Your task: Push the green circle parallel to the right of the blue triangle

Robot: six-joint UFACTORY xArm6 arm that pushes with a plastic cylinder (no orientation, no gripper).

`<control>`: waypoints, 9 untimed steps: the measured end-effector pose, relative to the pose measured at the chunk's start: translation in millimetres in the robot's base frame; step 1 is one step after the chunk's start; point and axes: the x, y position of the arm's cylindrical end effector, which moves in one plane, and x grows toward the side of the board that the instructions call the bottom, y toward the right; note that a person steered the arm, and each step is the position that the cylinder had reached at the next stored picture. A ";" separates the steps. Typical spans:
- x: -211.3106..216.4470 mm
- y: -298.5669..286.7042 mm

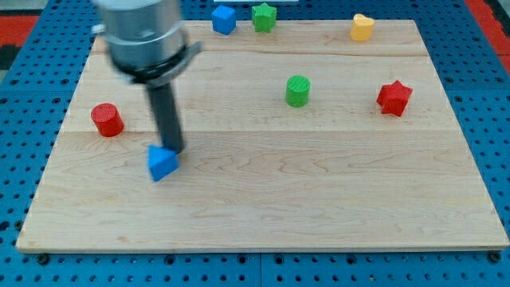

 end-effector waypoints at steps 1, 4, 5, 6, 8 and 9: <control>46.0 -30.2; -21.7 -23.4; -34.1 -17.3; -63.9 11.9; -71.4 30.6; -93.3 53.2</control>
